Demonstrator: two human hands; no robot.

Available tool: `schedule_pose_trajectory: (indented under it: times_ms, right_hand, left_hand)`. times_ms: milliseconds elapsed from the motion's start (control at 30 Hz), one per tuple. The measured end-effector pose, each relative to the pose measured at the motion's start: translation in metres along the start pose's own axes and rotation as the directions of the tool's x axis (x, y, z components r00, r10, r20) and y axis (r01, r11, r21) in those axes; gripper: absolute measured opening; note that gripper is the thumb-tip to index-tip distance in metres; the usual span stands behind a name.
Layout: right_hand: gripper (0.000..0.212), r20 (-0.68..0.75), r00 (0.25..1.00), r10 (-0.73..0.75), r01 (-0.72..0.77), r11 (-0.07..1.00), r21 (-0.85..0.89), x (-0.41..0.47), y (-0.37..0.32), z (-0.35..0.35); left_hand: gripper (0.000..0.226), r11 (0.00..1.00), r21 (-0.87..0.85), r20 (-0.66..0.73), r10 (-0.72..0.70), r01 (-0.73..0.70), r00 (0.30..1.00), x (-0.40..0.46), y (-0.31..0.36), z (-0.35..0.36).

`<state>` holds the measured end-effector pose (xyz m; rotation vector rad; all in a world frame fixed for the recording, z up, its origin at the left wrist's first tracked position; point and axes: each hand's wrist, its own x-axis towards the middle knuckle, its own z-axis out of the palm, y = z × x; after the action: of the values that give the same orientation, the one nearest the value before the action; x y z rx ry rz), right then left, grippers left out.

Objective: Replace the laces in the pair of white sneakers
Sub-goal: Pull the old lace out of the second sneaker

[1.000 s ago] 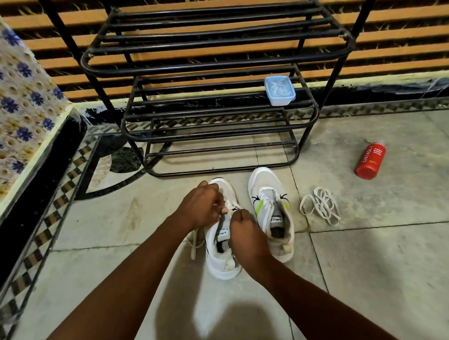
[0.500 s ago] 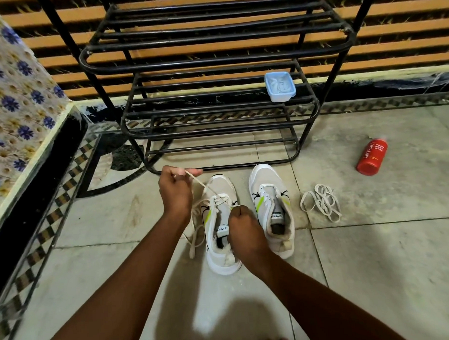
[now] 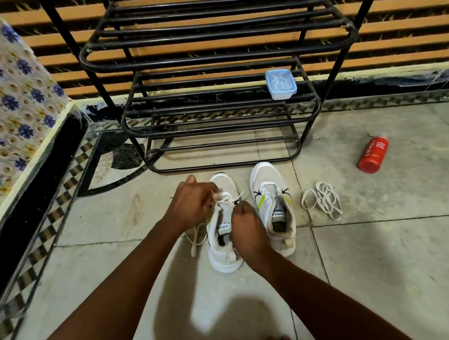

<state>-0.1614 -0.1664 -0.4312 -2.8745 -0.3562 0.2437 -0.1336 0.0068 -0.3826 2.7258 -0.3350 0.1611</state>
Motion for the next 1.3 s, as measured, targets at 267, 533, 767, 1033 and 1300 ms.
schedule_pose_trajectory:
  times_ms: [267, 533, 767, 1033, 1300]
  right_hand:
    - [0.031, -0.002, 0.999, 0.047, -0.046, 0.993, 0.104, -0.010, -0.004, -0.013]
    - [0.032, -0.003, 0.996, 0.084, -0.083, 0.989, 0.124, -0.010, 0.003, -0.017]
    - [0.038, -0.103, 0.994, 0.032, -0.010, 0.978, 0.208, -0.010, 0.004, -0.015]
    - [0.053, -0.144, 0.980, -0.135, 0.174, 0.935, 0.310, 0.019, 0.013, -0.035]
    - [0.038, 0.180, 0.955, -0.234, 0.216, 0.970, 0.116, 0.048, 0.003, -0.068]
  left_hand:
    - [0.026, 0.962, -0.080, -0.141, -0.270, 0.260, 0.953, 0.006, 0.022, 0.007]
    - [0.029, 0.300, -0.852, -0.032, -0.848, 0.429, 0.529, -0.010, 0.008, 0.004]
    - [0.008, 0.532, -0.460, 0.013, -0.797, 0.711, 0.604, -0.028, -0.014, 0.001]
    - [0.092, 0.724, -0.463, 0.457, -0.300, 0.511, 0.838, -0.020, -0.003, -0.014]
    - [0.137, 0.943, -0.071, 0.584, -0.224, 0.324, 0.780, 0.009, 0.005, -0.017]
